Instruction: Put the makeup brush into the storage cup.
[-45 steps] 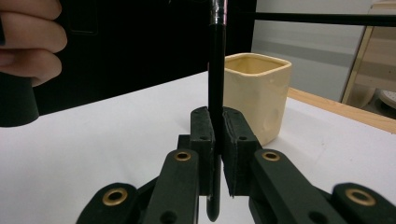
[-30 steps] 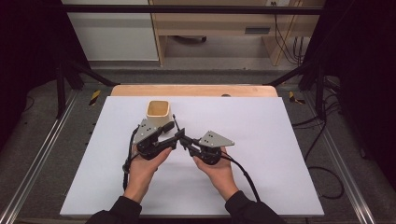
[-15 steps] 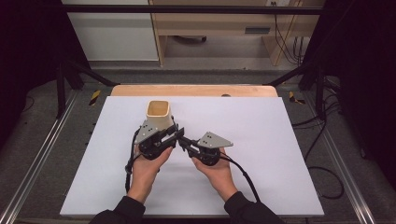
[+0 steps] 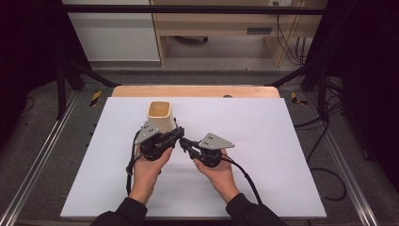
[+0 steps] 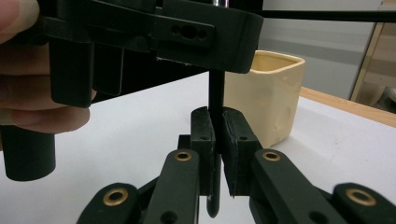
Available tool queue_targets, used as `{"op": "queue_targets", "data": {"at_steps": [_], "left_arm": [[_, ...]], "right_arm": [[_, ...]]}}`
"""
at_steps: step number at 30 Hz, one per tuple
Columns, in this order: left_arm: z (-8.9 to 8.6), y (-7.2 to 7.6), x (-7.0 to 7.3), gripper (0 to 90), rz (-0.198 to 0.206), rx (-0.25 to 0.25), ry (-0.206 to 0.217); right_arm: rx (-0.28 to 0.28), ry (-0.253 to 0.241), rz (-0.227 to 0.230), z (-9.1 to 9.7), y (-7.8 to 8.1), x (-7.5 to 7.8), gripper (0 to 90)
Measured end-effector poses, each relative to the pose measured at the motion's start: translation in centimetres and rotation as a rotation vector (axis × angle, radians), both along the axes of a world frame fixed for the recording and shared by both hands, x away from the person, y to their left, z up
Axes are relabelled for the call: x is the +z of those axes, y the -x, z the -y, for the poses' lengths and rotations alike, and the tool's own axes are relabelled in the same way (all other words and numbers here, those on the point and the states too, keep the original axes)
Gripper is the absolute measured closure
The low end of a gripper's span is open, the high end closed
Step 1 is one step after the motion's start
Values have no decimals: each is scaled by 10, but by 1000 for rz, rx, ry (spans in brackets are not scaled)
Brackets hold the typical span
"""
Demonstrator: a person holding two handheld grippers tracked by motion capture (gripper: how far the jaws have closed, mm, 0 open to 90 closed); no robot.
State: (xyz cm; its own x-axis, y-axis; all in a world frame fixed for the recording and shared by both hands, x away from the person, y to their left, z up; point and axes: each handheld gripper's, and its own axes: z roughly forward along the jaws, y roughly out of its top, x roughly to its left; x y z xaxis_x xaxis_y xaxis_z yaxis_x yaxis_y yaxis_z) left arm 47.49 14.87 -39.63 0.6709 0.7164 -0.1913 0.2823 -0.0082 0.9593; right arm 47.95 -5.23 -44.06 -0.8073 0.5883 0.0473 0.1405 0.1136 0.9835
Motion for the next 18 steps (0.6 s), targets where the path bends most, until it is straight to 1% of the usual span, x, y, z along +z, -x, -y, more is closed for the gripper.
{"op": "queue_targets", "data": {"at_steps": [3, 6, 7, 9, 11, 12, 13, 15, 16, 18], "left_arm": [[0, 1, 0, 835, 9, -5, -10], [-2, 1, 2, 836, 23, 2, -24], [-2, 1, 2, 836, 23, 6, -23], [-5, 0, 4, 836, 27, 12, -32], [-7, 1, 5, 835, 36, 22, -46], [-8, 1, 6, 836, 40, 26, -46], [-10, 1, 7, 835, 42, 31, -51], [-13, 0, 8, 836, 47, 38, -61], [-15, 0, 9, 836, 50, 42, -64], [-18, 0, 10, 835, 49, 53, -60]], "right_arm": [[0, 13, 10, 0, 0, 0, 834], [-9, 39, 23, 1, 1, 1, 751], [-8, 43, 23, 1, 1, 2, 708], [-24, 66, 25, 2, 1, 3, 601], [-42, 84, 16, 3, 0, 3, 497], [-50, 91, 11, 3, 0, 3, 443], [-60, 104, -4, 4, -1, 4, 382], [-71, 120, -15, 5, -2, 4, 329], [-75, 132, -15, 6, -3, 4, 288], [-90, 158, -20, 7, -3, 4, 226]]}}
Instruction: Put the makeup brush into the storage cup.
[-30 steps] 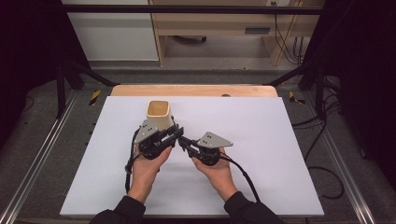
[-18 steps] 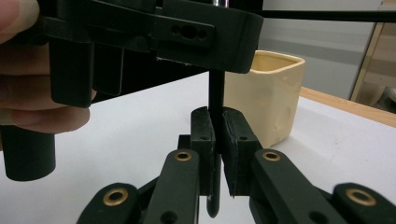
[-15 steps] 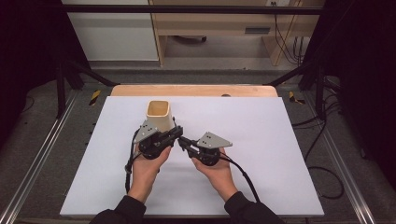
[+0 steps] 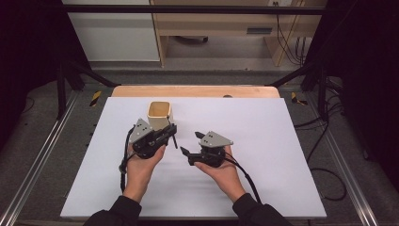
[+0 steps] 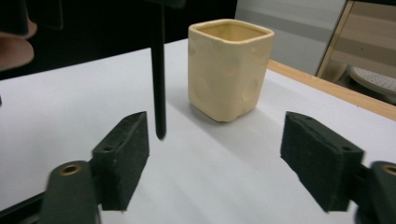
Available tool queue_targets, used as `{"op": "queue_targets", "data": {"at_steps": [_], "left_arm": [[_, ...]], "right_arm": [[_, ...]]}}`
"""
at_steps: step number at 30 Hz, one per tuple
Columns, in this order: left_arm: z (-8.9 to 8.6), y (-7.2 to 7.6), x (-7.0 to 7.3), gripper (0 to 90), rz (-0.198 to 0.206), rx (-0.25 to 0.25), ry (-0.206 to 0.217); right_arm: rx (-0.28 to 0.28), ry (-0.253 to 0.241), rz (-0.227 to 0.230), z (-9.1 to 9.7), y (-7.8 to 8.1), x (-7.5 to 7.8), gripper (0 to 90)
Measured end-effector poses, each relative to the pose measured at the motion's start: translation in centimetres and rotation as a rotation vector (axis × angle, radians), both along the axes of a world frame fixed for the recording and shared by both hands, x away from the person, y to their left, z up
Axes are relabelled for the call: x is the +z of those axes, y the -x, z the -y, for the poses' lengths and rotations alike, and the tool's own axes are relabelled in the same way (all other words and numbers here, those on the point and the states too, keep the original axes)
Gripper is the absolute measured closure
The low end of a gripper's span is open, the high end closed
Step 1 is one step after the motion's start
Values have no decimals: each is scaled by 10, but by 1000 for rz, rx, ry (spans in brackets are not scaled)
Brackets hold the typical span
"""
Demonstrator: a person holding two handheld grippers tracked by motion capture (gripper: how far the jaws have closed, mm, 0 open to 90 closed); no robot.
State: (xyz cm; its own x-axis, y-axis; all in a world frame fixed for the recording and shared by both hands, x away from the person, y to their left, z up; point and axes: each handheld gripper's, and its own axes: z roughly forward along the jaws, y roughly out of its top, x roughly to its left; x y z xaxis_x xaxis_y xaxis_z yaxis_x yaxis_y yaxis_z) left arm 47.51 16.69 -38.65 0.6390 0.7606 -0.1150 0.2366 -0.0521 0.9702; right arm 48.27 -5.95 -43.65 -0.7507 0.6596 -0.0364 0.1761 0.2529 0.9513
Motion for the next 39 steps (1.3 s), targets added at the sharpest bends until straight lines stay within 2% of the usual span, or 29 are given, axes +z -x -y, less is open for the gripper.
{"op": "queue_targets", "data": {"at_steps": [1, 4, 7, 22, 39], "left_arm": [[-2, 0, 1, 835, 2, 4, -3], [-7, 0, 4, 835, 7, 17, -3], [-11, 1, 7, 836, 14, 22, -12], [-29, 1, 14, 836, 29, 54, -41], [-37, -1, 20, 836, 33, 65, -64]], "right_arm": [[-6, 7, -5, 1, 0, 0, 177], [-14, 15, -42, 3, -1, 1, 101], [-11, 36, -46, 5, -1, 2, 74], [-23, 55, -54, 21, -3, 9, 69], [-67, 34, -64, 54, 0, 12, 61]]}}
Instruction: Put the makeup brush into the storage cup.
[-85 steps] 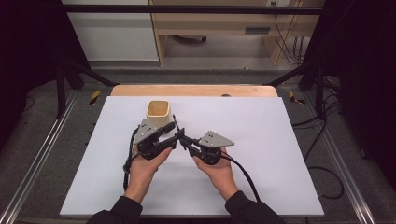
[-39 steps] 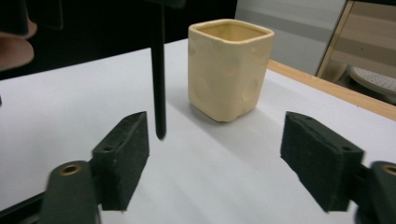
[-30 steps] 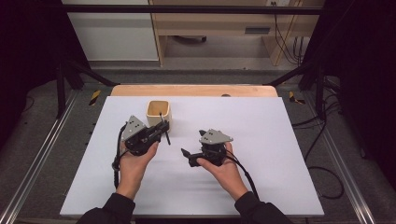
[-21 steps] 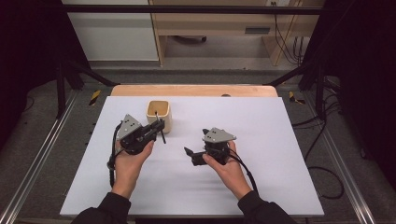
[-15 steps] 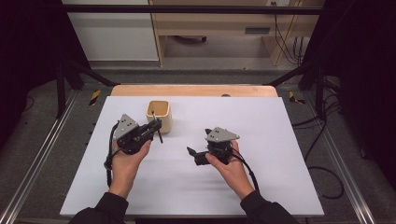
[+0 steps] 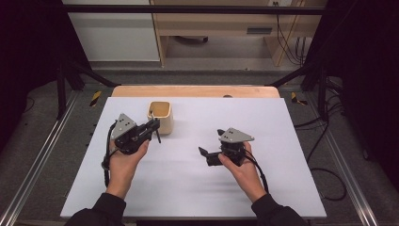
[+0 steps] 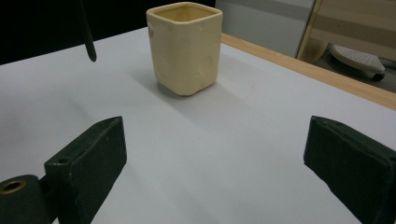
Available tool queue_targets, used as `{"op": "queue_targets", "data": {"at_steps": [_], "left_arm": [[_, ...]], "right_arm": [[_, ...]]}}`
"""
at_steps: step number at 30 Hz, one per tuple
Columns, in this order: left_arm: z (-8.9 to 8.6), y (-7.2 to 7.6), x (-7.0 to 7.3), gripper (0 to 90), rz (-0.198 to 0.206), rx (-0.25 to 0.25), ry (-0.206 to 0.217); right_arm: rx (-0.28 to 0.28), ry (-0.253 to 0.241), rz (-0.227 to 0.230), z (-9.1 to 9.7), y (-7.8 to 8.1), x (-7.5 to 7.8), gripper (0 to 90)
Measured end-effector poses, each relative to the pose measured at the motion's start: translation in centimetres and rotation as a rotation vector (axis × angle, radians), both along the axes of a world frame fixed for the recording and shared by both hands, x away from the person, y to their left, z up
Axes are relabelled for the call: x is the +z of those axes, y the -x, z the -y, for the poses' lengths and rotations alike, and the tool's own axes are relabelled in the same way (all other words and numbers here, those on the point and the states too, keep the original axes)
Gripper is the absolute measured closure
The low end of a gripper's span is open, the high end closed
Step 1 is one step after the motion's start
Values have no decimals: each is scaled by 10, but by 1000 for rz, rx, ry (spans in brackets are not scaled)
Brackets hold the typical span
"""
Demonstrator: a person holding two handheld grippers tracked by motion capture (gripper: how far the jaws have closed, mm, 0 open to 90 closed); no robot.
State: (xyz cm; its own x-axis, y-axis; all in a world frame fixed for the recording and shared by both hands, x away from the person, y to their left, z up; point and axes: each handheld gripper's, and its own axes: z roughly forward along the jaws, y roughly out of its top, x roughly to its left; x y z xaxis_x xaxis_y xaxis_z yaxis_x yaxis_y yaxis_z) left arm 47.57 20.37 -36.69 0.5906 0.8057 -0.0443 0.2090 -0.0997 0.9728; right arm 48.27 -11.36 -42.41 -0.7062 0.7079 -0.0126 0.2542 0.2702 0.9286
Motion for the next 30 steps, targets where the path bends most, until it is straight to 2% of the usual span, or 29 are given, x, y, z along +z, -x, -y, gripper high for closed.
{"op": "queue_targets", "data": {"at_steps": [13, 18, 25, 28, 30], "left_arm": [[-3, -2, 3, 836, -3, 7, -5], [-4, -3, 5, 836, -2, 8, -14], [-2, -7, 7, 836, -5, 11, -19], [-2, -9, 10, 836, -3, 14, -25], [-1, -11, 13, 836, -4, 14, -28]], "right_arm": [[-49, -29, 0, 34, 7, 1, 59], [-65, -28, 2, 48, 12, -2, 55], [-108, -57, 1, 71, 21, -7, 55], [-120, -35, 3, 79, 27, -11, 55], [-131, -40, 9, 86, 30, -12, 56]]}}
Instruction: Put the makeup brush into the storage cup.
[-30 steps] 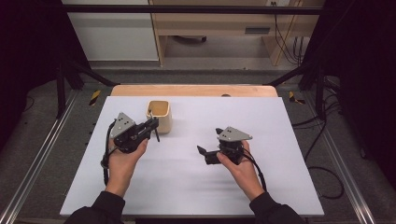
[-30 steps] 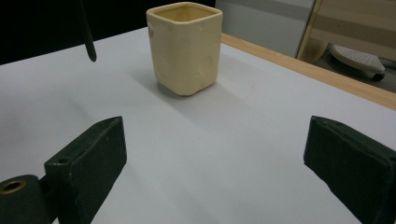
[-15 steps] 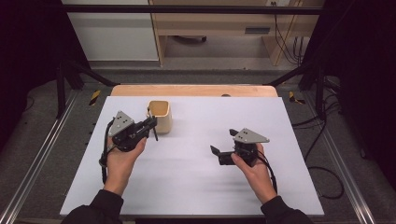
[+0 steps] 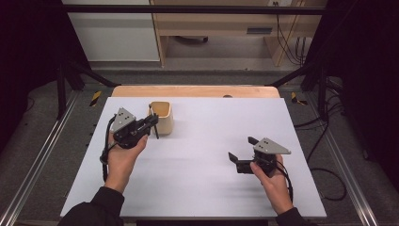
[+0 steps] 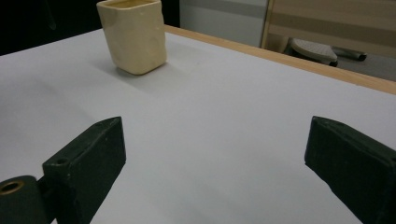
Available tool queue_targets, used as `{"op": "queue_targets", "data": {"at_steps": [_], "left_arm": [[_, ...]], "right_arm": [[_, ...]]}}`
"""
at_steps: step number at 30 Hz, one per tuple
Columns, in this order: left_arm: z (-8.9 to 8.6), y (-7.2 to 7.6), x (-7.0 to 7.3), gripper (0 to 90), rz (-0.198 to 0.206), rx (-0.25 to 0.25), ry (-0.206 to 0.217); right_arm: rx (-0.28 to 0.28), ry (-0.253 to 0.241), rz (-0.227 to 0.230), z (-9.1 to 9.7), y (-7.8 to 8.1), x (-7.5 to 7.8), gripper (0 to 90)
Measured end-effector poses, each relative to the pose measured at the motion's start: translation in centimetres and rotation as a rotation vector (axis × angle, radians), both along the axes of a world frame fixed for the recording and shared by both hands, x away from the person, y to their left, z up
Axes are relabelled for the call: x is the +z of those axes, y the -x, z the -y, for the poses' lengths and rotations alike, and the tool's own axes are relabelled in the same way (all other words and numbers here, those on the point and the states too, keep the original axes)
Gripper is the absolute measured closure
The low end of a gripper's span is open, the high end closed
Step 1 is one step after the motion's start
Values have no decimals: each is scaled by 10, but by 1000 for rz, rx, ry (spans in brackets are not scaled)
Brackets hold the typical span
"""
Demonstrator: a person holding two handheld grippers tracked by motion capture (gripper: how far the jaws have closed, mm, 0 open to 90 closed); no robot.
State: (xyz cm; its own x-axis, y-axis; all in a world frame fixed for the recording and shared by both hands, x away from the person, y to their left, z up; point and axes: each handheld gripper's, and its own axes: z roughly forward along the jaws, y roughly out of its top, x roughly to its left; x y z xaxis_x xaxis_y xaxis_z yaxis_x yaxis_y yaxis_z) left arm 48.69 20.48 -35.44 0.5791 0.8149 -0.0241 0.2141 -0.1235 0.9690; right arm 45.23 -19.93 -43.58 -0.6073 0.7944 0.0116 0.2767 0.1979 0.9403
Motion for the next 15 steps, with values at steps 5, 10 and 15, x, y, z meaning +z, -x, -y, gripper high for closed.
{"op": "queue_targets", "data": {"at_steps": [5, 10, 15], "left_arm": [[0, -5, 3, 836, -4, 7, -1], [0, -8, 6, 836, -5, 12, 7], [-2, -9, 12, 836, 0, 12, 2]], "right_arm": [[-22, -11, 6, 22, 8, -4, 55], [-40, -3, 30, 36, 15, -10, 55], [-86, -42, 42, 48, 19, -13, 51]]}}
